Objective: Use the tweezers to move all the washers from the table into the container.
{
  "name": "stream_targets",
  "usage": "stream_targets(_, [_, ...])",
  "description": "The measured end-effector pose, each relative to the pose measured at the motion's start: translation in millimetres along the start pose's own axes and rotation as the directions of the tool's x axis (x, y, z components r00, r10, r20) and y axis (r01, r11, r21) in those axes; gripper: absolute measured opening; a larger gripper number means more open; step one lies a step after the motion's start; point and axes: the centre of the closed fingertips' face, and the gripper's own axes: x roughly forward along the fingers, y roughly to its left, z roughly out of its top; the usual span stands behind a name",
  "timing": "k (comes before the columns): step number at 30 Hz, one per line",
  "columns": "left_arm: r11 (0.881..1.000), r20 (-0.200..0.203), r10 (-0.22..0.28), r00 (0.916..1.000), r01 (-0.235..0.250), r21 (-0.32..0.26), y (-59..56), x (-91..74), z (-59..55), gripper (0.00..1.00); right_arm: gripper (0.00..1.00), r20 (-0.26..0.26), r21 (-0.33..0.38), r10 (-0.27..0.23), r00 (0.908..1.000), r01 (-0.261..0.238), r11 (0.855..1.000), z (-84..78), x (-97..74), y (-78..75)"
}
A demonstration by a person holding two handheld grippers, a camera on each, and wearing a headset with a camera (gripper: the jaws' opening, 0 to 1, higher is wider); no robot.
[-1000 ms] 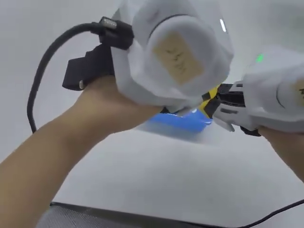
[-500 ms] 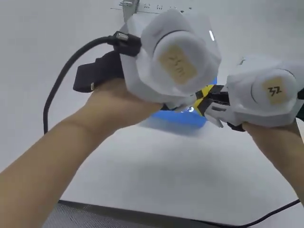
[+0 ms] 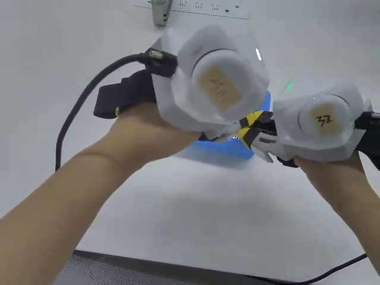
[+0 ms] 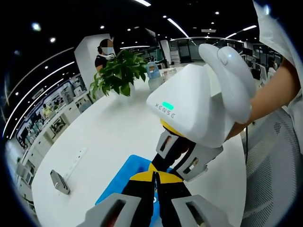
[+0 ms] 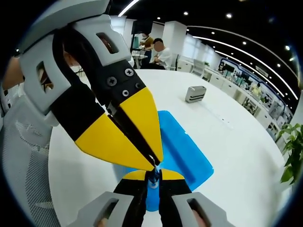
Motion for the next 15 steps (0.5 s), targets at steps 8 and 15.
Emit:
stream_targets(8, [1.000,0.010,0.009,0.9999,-0.009,0.000,-4.1,-15.2,5.6,0.00,0.06,0.026,0.032,0.007,0.9996,-0.008,0.999,8.9,-9.2,4.3])
stream_targets(15, [0.998,0.043,0.020,0.9989,-0.023,0.057,-19.1,-45.8,20.1,0.00,0.10,0.077,0.007,-0.017,0.9969,0.016,1.000,26.4,-33.8,15.0])
